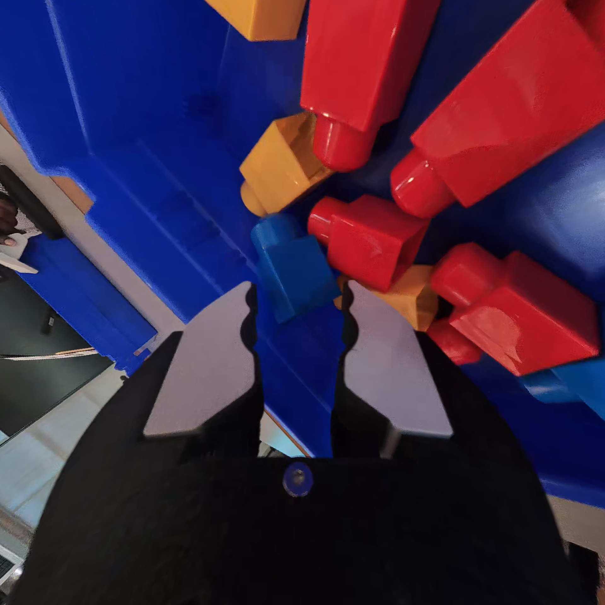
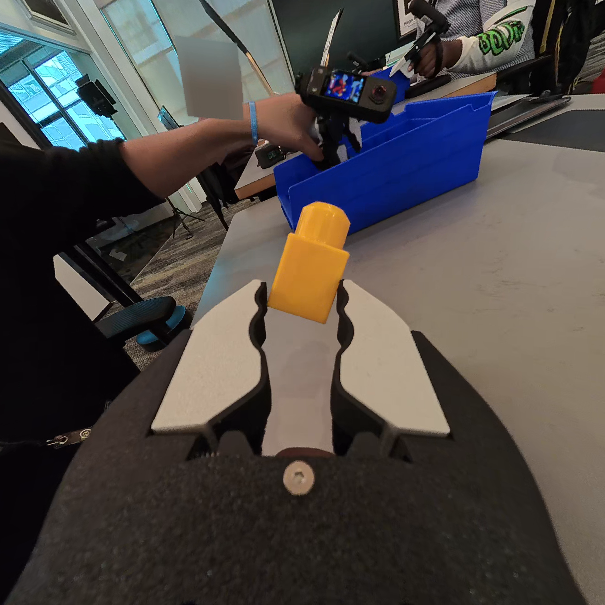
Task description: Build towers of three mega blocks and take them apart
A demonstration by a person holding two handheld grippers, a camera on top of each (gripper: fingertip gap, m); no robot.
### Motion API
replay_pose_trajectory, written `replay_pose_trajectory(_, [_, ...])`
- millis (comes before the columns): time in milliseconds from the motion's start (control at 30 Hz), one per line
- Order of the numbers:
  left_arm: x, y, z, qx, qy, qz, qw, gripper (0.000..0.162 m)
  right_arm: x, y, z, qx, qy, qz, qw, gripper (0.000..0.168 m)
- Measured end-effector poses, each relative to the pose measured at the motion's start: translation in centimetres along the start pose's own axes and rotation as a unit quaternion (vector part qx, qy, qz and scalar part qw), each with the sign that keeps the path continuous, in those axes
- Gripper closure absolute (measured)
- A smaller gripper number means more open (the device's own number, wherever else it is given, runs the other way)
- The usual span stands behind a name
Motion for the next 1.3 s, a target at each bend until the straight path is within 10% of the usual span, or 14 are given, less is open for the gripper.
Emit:
replay_pose_trajectory(267, [0.3,0.0,-2.2,-0.041,0.039,-0.005,0.998,0.115,-0.1,0.2,0.2,-0.001,0.004,0.001,1.000,0.128])
replay_pose_trajectory(567, [-0.6,0.3,4.7,0.211,0.037,0.107,0.971,0.117,1.0,0.5,0.5,0.009,-0.017,-0.021,1.000,0.128])
replay_pose_trajectory(767, [3.7,3.3,14.4,0.517,-0.059,0.147,0.841,0.117,3.0,1.3,-0.2,0.026,-0.046,-0.072,0.996,0.128])
replay_pose_trajectory(1067, [13.5,9.9,25.9,0.731,-0.226,0.048,0.642,0.118,2.2,6.0,-1.6,0.075,-0.026,-0.035,0.996,0.129])
replay_pose_trajectory(1200, [15.6,10.4,29.2,0.785,-0.199,0.019,0.586,0.119,1.7,10.4,-0.9,0.164,0.015,-0.073,0.984,0.129])
replay_pose_trajectory(1300, [17.1,11.0,30.7,0.781,-0.190,-0.003,0.595,0.119,1.4,13.9,-0.7,0.232,0.051,-0.102,0.966,0.129])
Point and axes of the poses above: each gripper's, where its closed fingertips meet, z back along the fingers, y out of its top, x = y × z across the jaws, the point moved 2 cm from there along z, back along the fingers, and after that the axes turned 6 degrees about -y, right-handed, at the moved point
